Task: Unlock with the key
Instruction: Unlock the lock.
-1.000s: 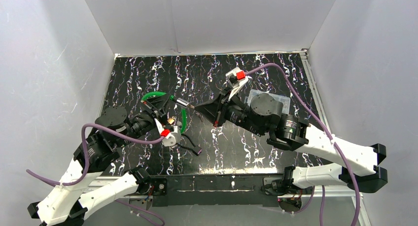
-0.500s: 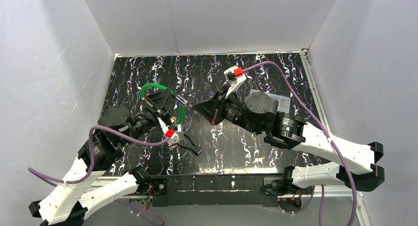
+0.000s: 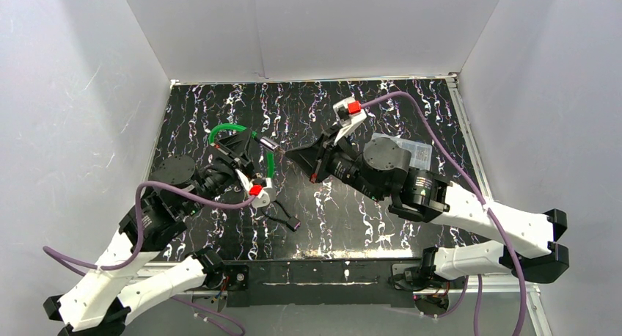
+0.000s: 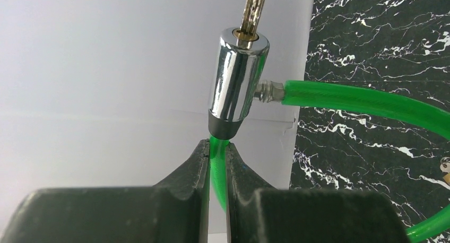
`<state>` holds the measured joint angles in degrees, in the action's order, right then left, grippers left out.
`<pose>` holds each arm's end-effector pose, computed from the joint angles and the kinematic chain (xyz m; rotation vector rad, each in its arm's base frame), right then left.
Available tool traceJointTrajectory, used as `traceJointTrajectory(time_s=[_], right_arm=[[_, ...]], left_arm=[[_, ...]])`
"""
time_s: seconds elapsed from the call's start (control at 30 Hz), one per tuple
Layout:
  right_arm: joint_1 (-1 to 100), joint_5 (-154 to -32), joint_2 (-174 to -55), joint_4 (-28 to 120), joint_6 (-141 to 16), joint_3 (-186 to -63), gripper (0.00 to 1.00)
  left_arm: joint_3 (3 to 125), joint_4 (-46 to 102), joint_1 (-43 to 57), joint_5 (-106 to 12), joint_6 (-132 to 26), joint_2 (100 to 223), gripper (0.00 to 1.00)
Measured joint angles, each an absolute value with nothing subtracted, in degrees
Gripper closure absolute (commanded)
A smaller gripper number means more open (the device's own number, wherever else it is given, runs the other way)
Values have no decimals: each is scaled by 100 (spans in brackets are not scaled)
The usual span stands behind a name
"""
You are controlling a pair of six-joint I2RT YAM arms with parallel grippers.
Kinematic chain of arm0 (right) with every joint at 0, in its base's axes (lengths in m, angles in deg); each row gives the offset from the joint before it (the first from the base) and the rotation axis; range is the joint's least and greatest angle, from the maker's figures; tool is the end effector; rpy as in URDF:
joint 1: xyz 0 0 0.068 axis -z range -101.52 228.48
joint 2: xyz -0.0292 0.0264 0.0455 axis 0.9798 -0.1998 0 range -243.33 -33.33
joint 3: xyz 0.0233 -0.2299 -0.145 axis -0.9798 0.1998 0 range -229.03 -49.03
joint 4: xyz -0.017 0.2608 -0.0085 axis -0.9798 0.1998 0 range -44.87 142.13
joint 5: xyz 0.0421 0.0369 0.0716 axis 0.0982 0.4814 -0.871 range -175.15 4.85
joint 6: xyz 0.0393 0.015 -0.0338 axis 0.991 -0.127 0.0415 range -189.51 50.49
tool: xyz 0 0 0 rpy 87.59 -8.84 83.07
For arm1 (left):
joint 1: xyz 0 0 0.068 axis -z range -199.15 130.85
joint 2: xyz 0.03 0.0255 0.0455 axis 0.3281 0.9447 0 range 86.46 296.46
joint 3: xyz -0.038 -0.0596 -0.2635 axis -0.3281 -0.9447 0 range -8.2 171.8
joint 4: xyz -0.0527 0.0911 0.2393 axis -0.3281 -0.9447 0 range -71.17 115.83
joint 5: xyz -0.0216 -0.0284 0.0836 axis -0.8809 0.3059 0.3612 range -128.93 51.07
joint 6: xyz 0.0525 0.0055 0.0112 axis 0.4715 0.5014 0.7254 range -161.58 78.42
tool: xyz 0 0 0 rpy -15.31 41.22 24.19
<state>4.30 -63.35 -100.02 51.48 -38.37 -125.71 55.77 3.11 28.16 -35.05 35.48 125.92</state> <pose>0.0818 0.2402 0.4644 -0.2813 1.6082 1.1679 0.0856 -0.0892 0.4409 1.3518 0.7747 0.4631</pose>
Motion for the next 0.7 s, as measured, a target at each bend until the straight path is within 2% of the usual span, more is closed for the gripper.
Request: traceJointTrajectory(time_s=[0.33, 0.7], right_arm=[[325, -6151, -10177, 5484, -4015, -12838, 99], [291, -6280, -9917, 5552, -3925, -12597, 99]], left_arm=[[5835, -262, 2805, -3551, 3141, 12680, 100], [6193, -1025, 2783, -4093, 2348, 12769, 100]])
